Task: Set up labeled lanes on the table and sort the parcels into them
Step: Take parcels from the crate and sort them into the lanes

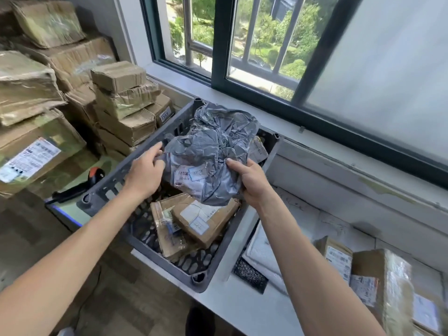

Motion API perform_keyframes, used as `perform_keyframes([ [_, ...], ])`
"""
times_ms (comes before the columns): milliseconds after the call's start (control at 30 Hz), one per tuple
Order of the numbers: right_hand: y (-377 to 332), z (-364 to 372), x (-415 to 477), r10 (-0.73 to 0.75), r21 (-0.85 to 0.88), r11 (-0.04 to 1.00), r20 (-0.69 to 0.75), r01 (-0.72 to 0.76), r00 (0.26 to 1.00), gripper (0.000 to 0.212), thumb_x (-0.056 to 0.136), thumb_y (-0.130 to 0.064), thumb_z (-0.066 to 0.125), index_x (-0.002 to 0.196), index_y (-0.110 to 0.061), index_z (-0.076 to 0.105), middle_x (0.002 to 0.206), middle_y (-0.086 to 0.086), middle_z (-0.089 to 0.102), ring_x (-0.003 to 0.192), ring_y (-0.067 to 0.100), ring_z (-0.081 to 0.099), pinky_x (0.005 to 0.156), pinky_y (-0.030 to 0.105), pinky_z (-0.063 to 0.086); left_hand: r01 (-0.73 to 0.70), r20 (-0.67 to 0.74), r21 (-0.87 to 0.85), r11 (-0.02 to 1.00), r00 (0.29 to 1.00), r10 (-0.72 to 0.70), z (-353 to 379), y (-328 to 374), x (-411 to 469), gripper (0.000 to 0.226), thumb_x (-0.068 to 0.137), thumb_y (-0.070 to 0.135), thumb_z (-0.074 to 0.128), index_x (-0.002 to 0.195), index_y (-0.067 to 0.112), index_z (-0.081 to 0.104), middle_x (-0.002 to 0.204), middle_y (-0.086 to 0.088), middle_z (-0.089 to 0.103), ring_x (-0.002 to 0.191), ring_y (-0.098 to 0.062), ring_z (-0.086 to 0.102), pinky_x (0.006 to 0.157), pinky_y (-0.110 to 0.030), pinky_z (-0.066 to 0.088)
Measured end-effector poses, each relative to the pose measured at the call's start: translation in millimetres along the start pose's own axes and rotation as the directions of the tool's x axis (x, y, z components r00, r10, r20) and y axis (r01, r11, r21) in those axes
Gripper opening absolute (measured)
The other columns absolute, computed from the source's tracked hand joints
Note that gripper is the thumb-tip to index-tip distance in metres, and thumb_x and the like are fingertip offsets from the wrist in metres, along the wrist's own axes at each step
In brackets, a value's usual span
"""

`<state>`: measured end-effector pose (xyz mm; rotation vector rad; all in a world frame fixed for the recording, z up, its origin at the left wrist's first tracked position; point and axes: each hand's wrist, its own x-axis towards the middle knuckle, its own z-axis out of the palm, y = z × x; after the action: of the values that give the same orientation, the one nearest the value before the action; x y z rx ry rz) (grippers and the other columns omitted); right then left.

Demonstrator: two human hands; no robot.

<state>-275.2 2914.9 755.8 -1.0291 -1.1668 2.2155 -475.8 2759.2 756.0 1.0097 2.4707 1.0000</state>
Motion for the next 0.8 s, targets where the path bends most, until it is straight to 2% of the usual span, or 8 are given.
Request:
perform_keyframes([
  [67, -5, -14, -12, -0.025, -0.017, 1.0, 0.031, 0.026, 0.999, 0.033, 0.093, -0.006, 0.067, 0.123, 0.002, 0.058, 0.093, 0.014, 0.076, 0.079, 0.024, 0.074, 0.071, 0.035, 0.061, 0.061, 0.093, -0.29, 0.955, 0.995, -0.036, 1, 21, 3, 0.031, 0.103, 0.033, 0.047, 0.128, 0.026, 0.064, 0.125, 0.013, 0.066, 0.121, -0.011, 0.058, 0.097, -0.019, 0.042],
  [133, -12, -27, -24, -0.05, -0.019, 0.999, 0.048, 0.051, 0.998, 0.032, 0.094, -0.006, 0.065, 0.124, 0.004, 0.06, 0.104, 0.018, 0.073, 0.087, 0.027, 0.072, 0.079, 0.038, 0.061, 0.037, 0.154, -0.414, 0.91, 0.988, 0.03, 9, 43, 0, 0.025, 0.1, 0.044, 0.051, 0.099, 0.03, 0.072, 0.095, 0.023, 0.073, 0.097, 0.001, 0.066, 0.081, -0.012, 0.046],
  [200, -21, -40, -38, -0.067, -0.003, 0.998, 0.07, 0.068, 0.995, 0.03, 0.095, -0.006, 0.063, 0.123, 0.004, 0.06, 0.107, 0.018, 0.072, 0.089, 0.027, 0.072, 0.081, 0.038, 0.061, 0.032, 0.16, -0.486, 0.873, 0.986, 0.053, 22, 60, -4, 0.03, 0.098, 0.044, 0.057, 0.088, 0.021, 0.074, 0.083, 0.011, 0.076, 0.078, -0.008, 0.071, 0.074, -0.025, 0.053],
  [300, -34, -64, -58, -0.08, 0.031, 0.997, 0.079, 0.077, 0.994, 0.024, 0.097, -0.005, 0.06, 0.12, 0.0, 0.062, 0.103, 0.014, 0.075, 0.087, 0.024, 0.074, 0.076, 0.035, 0.061, 0.117, 0.254, -0.641, 0.759, 0.965, 0.066, 37, 83, -9, 0.028, 0.096, 0.035, 0.061, 0.078, 0.021, 0.077, 0.082, 0.0, 0.078, 0.07, -0.014, 0.073, 0.061, -0.025, 0.057],
  [467, -48, -99, -88, -0.103, 0.063, 0.993, 0.059, 0.099, 0.993, 0.022, 0.098, -0.005, 0.057, 0.119, -0.002, 0.061, 0.101, 0.011, 0.076, 0.085, 0.021, 0.075, 0.074, 0.032, 0.061, 0.237, 0.389, -0.736, 0.634, 0.915, 0.109, 62, 116, -20, 0.029, 0.082, 0.038, 0.067, 0.091, 0.011, 0.074, 0.088, -0.009, 0.078, 0.074, -0.022, 0.073, 0.072, -0.036, 0.06],
  [600, -49, -126, -103, -0.151, 0.112, 0.982, -0.018, 0.152, 0.988, 0.028, 0.096, -0.008, 0.061, 0.123, 0.001, 0.06, 0.105, 0.015, 0.074, 0.088, 0.024, 0.074, 0.076, 0.034, 0.061, 0.279, 0.438, -0.746, 0.605, 0.889, 0.131, 86, 138, -31, 0.022, 0.096, 0.029, 0.06, 0.096, 0.009, 0.069, 0.086, -0.004, 0.078, 0.072, -0.017, 0.075, 0.061, -0.027, 0.059],
  [700, -44, -147, -107, -0.216, 0.085, 0.966, -0.244, 0.242, 0.945, 0.035, 0.091, -0.016, 0.072, 0.119, 0.001, 0.063, 0.108, 0.016, 0.075, 0.092, 0.027, 0.073, 0.083, 0.038, 0.06, 0.327, 0.485, -0.72, 0.613, 0.868, 0.107, 104, 151, -41, 0.03, 0.1, 0.036, 0.054, 0.094, 0.014, 0.074, 0.091, -0.005, 0.078, 0.078, -0.02, 0.075, 0.064, -0.029, 0.06],
  [800, -37, -169, -110, -0.254, 0.042, 0.951, -0.458, 0.306, 0.852, 0.036, 0.086, -0.02, 0.079, 0.114, -0.002, 0.067, 0.106, 0.014, 0.076, 0.093, 0.027, 0.073, 0.085, 0.037, 0.06, 0.373, 0.523, -0.679, 0.632, 0.85, 0.061, 124, 164, -50, 0.045, 0.1, 0.047, 0.05, 0.099, 0.013, 0.078, 0.103, -0.011, 0.076, 0.092, -0.028, 0.074, 0.079, -0.039, 0.06],
])
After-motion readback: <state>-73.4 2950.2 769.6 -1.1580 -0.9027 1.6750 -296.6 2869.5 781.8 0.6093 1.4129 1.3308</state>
